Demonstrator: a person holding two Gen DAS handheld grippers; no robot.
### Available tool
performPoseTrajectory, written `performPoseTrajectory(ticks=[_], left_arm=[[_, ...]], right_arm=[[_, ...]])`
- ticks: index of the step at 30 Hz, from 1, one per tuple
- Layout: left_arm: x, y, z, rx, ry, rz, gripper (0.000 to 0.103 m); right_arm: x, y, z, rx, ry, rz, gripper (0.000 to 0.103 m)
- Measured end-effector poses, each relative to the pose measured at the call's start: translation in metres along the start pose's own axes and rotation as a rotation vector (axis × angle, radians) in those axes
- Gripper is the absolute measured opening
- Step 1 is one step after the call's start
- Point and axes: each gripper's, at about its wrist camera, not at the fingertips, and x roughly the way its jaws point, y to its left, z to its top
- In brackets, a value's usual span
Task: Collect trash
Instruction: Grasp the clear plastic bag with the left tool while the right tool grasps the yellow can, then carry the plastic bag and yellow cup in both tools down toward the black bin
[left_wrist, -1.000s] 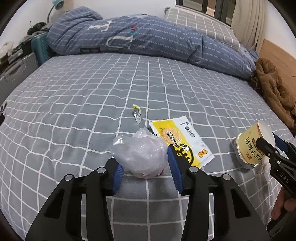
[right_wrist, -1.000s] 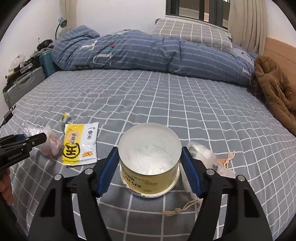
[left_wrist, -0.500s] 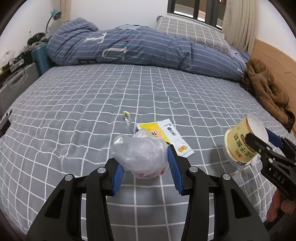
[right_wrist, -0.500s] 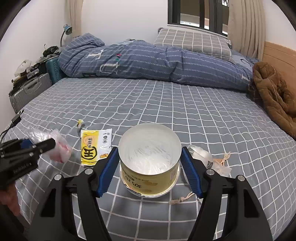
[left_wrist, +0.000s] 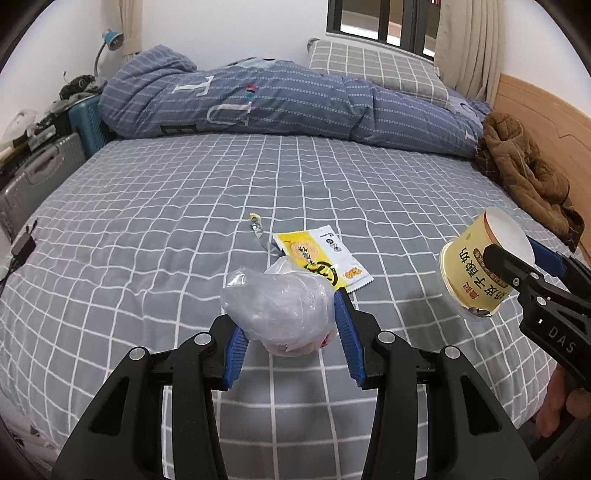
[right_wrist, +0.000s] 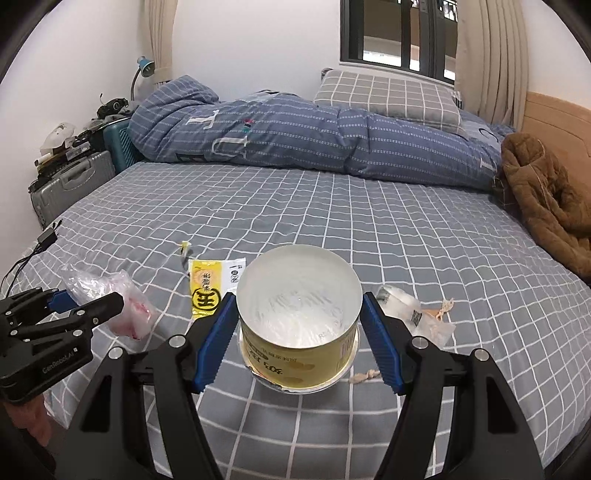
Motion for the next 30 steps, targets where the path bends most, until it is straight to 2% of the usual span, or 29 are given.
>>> performPoseTrajectory(ticks=[12,30], left_arm=[[-0.036,-0.009,-0.025,0.008,-0.019,-0.014,0.043],[-0.070,-0.024,-0.058,0.010,-0.008,-0.043,0.043]], right_arm=[[-0.038,0.005,-0.016,-0.014,-0.001,0.007,0.065],[-0.087,0.001,-0.050,0.002,0.006,0.007,0.065]])
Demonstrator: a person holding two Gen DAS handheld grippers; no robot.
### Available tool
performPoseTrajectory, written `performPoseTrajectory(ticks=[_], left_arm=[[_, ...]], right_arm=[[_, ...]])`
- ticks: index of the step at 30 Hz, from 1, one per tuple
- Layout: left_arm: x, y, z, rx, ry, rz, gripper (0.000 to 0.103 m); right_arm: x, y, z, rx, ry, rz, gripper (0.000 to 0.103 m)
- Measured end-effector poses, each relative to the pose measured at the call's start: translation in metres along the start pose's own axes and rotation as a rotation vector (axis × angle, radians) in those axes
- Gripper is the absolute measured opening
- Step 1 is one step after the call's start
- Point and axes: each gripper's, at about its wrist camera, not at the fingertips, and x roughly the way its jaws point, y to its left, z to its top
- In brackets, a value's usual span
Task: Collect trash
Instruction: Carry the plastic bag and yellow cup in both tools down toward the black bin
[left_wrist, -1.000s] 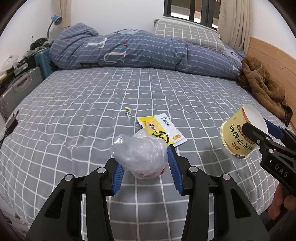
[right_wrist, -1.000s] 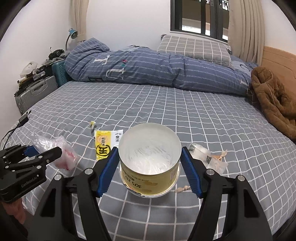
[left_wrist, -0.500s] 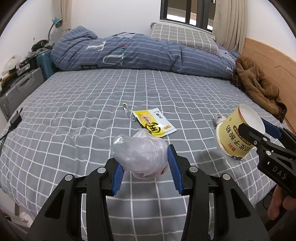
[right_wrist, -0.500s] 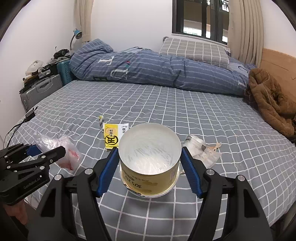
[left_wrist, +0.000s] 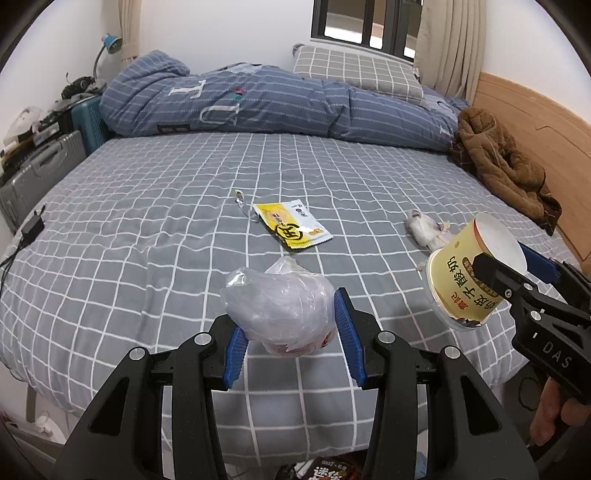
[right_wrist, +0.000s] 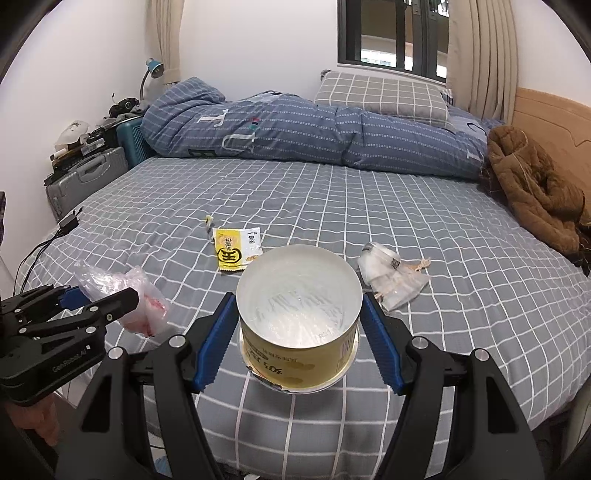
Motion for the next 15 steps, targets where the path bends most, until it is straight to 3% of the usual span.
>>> performPoseTrajectory(ticks=[15], left_arm=[[-0.028,-0.003,-0.032,-0.016,0.020,-0.021,0.043]], right_arm=[[-0.033,0.002,-0.030,0.010,0.018,0.011,0.065]])
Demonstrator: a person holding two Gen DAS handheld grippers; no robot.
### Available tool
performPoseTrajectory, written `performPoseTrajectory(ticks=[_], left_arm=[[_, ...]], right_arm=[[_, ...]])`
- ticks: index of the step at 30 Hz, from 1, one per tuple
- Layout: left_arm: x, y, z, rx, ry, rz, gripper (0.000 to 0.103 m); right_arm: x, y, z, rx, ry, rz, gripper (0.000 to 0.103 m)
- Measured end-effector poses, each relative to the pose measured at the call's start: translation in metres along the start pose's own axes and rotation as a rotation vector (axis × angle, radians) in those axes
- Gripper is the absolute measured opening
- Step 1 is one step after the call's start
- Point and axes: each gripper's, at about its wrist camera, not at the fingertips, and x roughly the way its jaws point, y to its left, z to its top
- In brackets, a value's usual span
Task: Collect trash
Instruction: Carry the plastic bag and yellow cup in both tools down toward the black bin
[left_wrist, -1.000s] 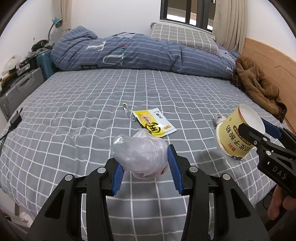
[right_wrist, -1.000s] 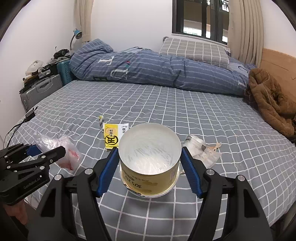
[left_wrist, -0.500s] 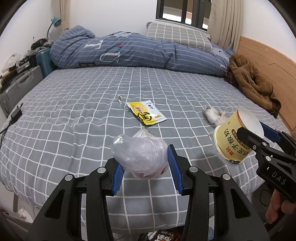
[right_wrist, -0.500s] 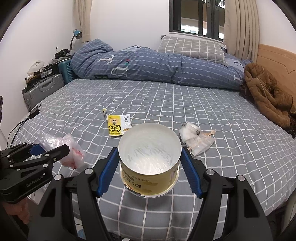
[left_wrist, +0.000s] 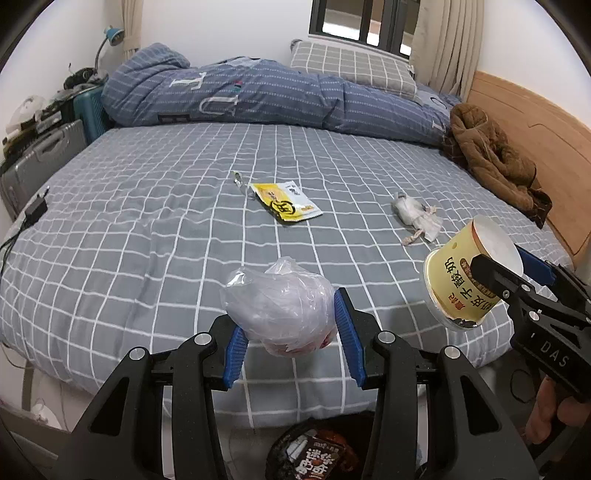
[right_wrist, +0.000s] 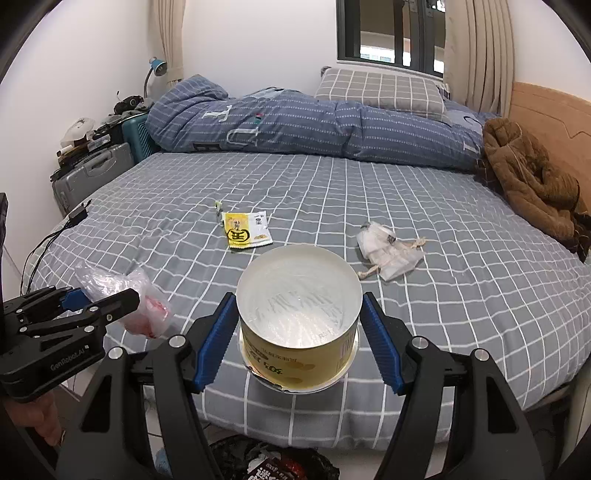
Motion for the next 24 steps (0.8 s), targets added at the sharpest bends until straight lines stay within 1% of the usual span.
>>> performPoseTrajectory(ticks=[4,18,24], left_arm=[[-0.007,-0.004,-0.013,0.004,0.010,-0.002,0.043],[-0.024,-0.008,-0.053,-0.006,0.056,-0.003,0.043],[-0.027,-0.008,-0.075,-0.018,0.091,-0.003,0.043]], right_arm=[[-0.009,0.001,-0.010,0.009,0.006,0.007,0.065],[-0.030,0.012,-0.053,0.015,0.067,0.028,0.065],[-0.036,0.016,-0.075,0.024,0.104,0.033,0.065]])
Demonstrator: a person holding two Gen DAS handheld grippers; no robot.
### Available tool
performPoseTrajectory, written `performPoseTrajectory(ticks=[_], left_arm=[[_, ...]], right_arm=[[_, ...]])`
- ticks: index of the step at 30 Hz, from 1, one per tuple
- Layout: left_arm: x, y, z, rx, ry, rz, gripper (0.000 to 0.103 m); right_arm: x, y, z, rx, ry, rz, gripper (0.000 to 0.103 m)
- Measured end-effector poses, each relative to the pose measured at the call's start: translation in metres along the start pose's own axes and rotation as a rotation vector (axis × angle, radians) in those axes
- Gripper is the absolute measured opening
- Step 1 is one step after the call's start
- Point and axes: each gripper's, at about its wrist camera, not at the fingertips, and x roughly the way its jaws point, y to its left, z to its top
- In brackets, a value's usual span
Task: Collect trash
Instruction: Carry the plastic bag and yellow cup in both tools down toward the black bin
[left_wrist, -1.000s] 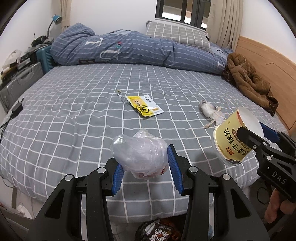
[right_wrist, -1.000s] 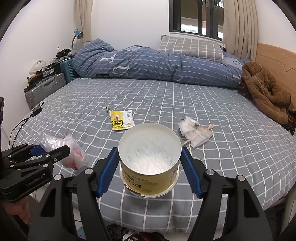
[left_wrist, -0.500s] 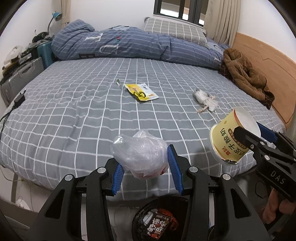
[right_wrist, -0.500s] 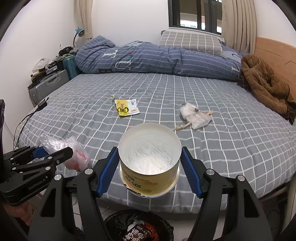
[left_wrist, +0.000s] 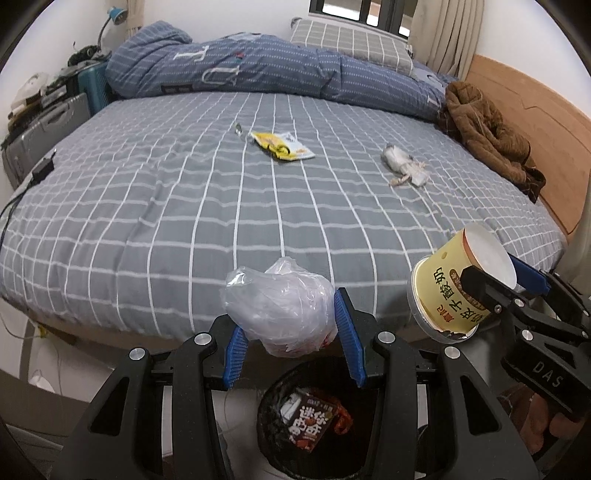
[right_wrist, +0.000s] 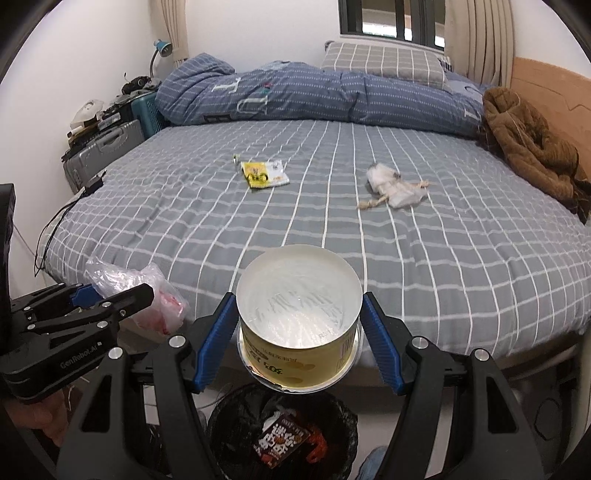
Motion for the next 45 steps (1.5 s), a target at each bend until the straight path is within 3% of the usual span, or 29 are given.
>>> performPoseTrajectory(ticks=[23,31,42,45], left_arm=[[0.009,0.014,-0.078,-0.055,0.160,0.011,0.043],[0.042,0.016,-0.094,-0.033,0.225,0.024,0.043],[0.056,0.032,-0.100,-0.039,0.245,0.038,0.043],[0.057,0.035,-0.102,-0.043,0.251,0.037,0.043]], right_arm=[[0.002,-0.001,-0.082,0.018,0.172,-0.018,0.065],[0.034,-0.008,-0.101,0.041,0.252,-0.020,0.065],[0.056,0.009,-0.103,0.003,0.293,-0.004,0.066],[0.057,0.012,-0.102,-0.016,0.285,-0.016,0.077]])
